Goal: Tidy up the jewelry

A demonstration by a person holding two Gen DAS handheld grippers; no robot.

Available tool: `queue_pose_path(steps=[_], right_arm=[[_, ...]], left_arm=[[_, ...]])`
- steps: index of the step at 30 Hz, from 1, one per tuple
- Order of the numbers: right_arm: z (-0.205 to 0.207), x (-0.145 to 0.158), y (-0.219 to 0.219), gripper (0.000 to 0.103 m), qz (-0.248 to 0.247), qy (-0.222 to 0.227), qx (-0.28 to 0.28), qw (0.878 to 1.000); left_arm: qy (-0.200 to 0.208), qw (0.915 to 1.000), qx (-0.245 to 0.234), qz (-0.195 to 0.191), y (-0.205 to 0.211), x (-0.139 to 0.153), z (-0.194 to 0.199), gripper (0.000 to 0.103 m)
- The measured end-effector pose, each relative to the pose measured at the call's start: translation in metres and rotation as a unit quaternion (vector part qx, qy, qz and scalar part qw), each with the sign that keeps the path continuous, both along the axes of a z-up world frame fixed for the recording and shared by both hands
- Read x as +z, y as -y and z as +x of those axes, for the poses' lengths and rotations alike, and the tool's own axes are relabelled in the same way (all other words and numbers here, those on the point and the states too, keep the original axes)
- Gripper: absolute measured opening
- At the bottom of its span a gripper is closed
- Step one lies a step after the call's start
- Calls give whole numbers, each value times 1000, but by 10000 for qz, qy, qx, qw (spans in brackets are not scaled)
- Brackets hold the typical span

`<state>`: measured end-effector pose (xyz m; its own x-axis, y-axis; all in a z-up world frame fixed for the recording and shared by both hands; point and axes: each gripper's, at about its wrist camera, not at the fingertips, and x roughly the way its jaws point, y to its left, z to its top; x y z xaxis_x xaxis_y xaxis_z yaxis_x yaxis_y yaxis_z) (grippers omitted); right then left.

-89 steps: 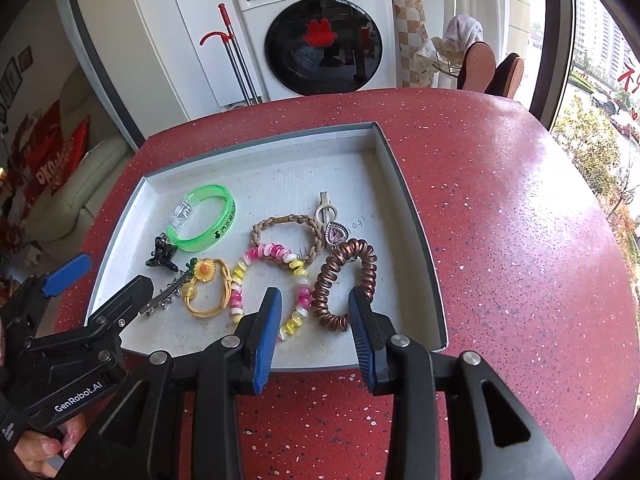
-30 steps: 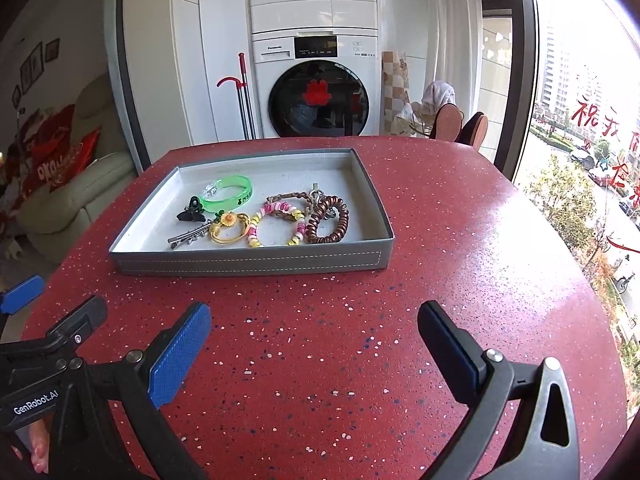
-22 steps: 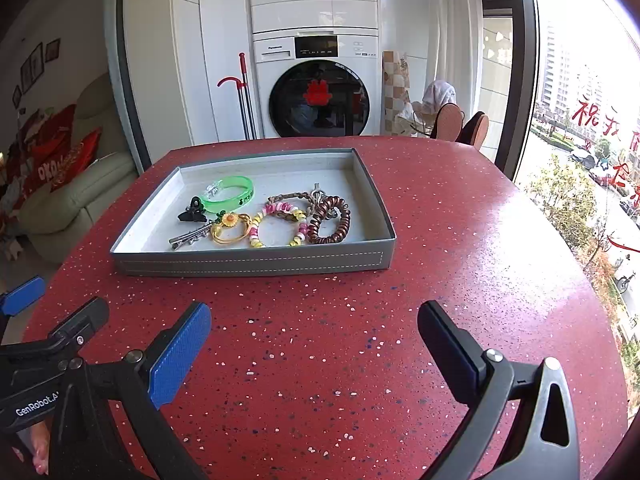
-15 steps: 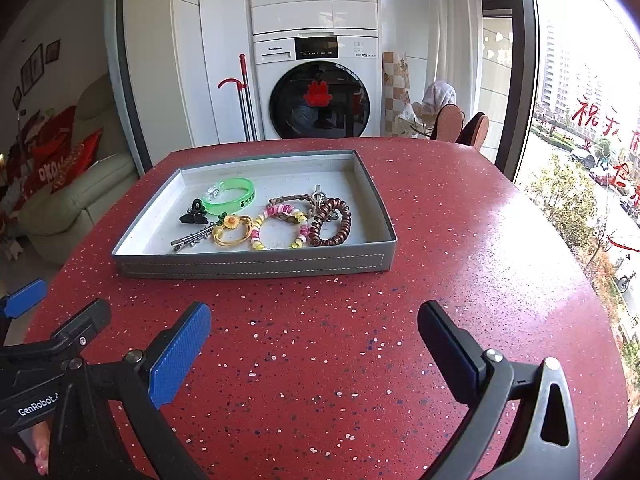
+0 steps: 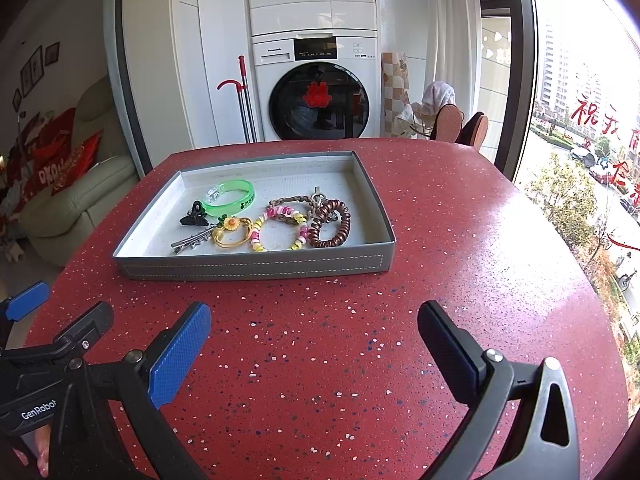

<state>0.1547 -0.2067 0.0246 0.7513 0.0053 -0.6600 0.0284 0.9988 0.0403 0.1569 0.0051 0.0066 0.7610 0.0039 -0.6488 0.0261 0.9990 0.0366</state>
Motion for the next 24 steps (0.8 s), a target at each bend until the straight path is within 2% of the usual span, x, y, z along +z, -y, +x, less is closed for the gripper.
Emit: queue_pose_path(steps=[24], right_arm=[[0,2,0,103,-6,14,-14,10000]], left_arm=[[-9,10000,11,-9,2,-1,-2,103]])
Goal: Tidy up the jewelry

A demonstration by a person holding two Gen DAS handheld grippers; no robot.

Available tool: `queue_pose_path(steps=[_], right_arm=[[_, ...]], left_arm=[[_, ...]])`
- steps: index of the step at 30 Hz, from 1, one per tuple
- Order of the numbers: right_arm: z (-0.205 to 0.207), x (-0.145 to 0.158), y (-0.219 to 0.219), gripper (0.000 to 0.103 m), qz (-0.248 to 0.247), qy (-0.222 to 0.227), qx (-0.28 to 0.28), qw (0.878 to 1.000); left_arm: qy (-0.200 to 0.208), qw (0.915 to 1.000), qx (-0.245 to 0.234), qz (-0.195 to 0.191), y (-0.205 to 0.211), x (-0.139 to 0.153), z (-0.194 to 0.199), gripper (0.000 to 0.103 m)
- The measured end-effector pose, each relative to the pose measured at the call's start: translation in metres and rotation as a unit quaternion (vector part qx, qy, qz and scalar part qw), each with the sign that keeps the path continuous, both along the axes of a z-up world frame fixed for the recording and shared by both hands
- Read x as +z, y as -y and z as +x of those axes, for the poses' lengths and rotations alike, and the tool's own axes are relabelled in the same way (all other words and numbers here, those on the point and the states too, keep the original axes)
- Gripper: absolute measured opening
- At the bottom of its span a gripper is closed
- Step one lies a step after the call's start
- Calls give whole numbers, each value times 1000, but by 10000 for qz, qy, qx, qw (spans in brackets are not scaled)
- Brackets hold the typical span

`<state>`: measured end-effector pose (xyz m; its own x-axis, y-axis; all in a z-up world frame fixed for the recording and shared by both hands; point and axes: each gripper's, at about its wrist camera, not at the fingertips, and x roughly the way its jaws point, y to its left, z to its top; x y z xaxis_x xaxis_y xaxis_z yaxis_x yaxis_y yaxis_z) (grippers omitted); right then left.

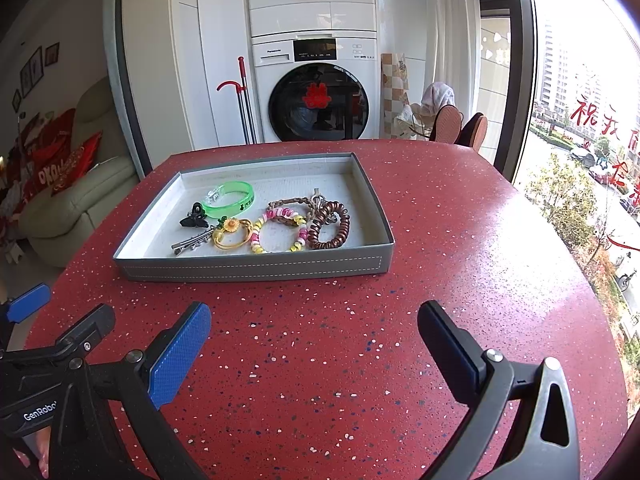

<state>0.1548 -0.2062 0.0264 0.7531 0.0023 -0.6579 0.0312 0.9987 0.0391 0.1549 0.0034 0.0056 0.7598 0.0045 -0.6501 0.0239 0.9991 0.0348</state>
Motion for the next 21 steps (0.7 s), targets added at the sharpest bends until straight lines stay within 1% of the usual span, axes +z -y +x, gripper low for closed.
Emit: queue_pose_path(steps=[21], right_arm=[[0,1,-1,103,0,7,-1,10000]], left_arm=[[-58,10000,15,-32,-1,-1,0,103]])
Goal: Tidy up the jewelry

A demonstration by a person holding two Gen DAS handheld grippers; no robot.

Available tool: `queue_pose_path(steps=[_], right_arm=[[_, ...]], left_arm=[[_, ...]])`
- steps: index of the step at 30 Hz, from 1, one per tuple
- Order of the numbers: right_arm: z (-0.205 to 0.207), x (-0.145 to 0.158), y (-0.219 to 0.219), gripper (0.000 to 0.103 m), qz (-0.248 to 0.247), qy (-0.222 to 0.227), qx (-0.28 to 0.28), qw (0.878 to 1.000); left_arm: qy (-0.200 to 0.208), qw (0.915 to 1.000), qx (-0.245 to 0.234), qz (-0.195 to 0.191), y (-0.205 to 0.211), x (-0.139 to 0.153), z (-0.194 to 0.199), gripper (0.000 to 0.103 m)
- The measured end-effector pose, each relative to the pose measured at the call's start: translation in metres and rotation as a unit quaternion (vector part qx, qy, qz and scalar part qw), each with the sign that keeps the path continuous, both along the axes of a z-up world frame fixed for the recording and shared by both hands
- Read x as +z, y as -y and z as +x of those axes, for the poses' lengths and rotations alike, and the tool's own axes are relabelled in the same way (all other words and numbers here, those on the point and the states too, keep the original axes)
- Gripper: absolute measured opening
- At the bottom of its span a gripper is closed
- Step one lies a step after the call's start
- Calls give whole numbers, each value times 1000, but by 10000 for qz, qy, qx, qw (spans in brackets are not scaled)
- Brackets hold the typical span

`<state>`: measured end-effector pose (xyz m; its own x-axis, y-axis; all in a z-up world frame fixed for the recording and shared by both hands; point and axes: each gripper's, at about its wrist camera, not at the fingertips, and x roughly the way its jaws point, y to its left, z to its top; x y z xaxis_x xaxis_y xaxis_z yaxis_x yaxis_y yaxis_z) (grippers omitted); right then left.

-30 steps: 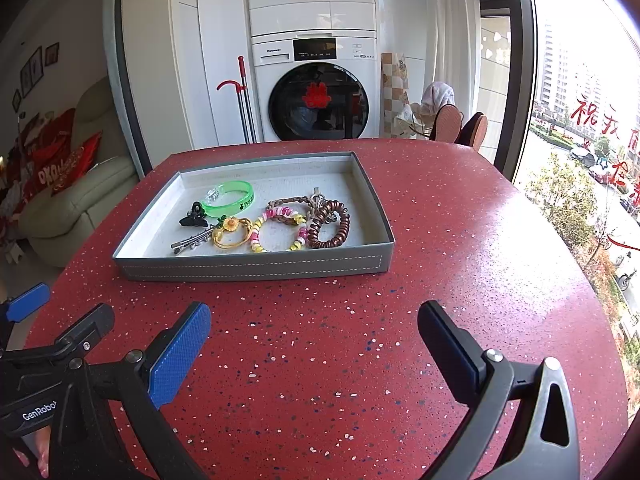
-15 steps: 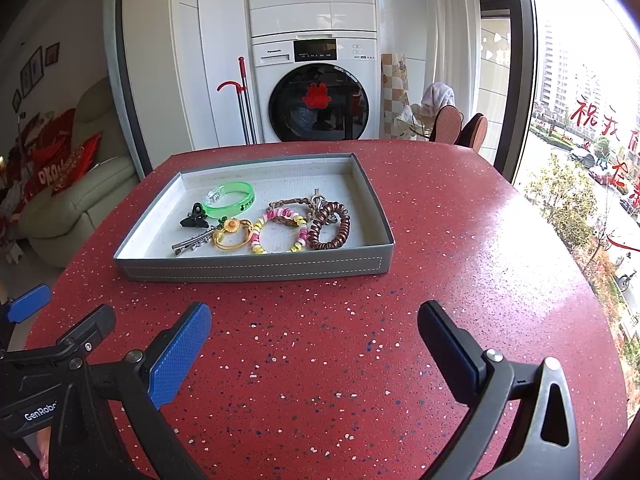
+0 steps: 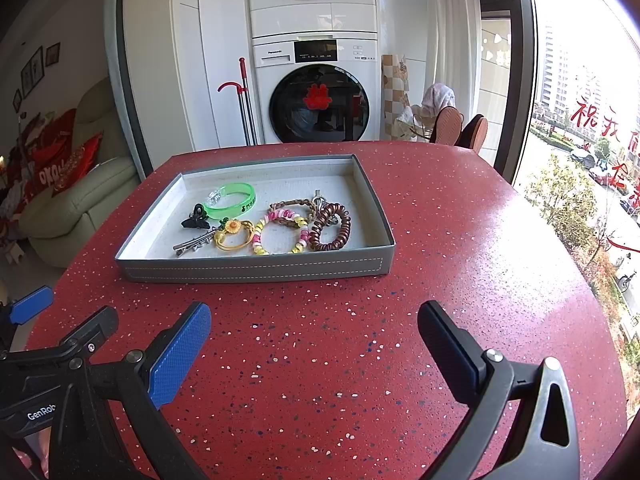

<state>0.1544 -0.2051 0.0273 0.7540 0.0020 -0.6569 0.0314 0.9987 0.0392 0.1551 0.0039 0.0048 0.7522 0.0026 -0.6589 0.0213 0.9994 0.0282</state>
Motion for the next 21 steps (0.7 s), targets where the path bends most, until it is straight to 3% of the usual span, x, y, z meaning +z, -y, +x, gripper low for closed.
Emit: queue_pose_path(steps=[21], right_arm=[[-1,-1,1,103,20,-47,-3,10000]], left_arm=[[-39,10000,9,-12,-2,-1,1,103]])
